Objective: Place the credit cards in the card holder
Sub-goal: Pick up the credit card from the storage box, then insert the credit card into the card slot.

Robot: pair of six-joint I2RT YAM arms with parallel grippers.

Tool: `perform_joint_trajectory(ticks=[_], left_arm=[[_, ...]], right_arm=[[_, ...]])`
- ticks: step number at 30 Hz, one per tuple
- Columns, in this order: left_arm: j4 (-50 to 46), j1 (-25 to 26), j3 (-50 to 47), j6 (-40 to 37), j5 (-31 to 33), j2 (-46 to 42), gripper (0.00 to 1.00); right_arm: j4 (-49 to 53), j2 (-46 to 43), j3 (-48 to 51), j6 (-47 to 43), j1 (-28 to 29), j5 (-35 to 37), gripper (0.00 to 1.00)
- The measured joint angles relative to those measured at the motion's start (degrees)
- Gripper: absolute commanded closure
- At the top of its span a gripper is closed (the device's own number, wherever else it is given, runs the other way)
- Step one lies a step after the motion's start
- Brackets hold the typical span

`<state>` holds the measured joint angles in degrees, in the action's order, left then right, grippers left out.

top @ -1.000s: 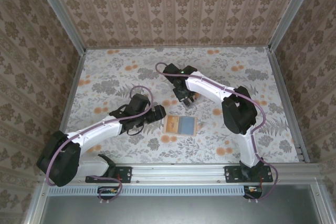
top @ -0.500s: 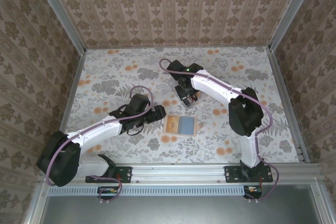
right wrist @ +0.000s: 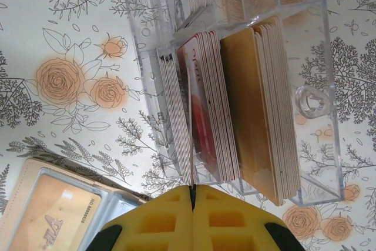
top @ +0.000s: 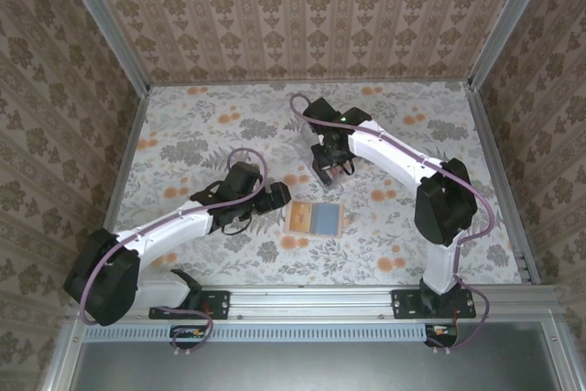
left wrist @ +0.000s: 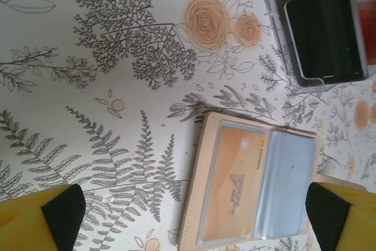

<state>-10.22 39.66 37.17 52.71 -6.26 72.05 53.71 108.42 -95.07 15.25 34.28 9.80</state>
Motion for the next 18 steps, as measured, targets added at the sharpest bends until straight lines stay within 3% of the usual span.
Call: perform_joint_trajectory(ticks=[9, 18], left_arm=[[0.57, -0.48, 0.94, 0.00, -2.21, 0.00, 0.02], [5.86, -4.09, 1.62, 1.53, -8.94, 0.00, 0.03]], right_arm=[[-2.45, -4.76, 3.21, 2.21, -1.81, -4.85, 0.98], [-10.51, -16.85, 13.94, 9.20, -6.62, -16.46, 0.98]])
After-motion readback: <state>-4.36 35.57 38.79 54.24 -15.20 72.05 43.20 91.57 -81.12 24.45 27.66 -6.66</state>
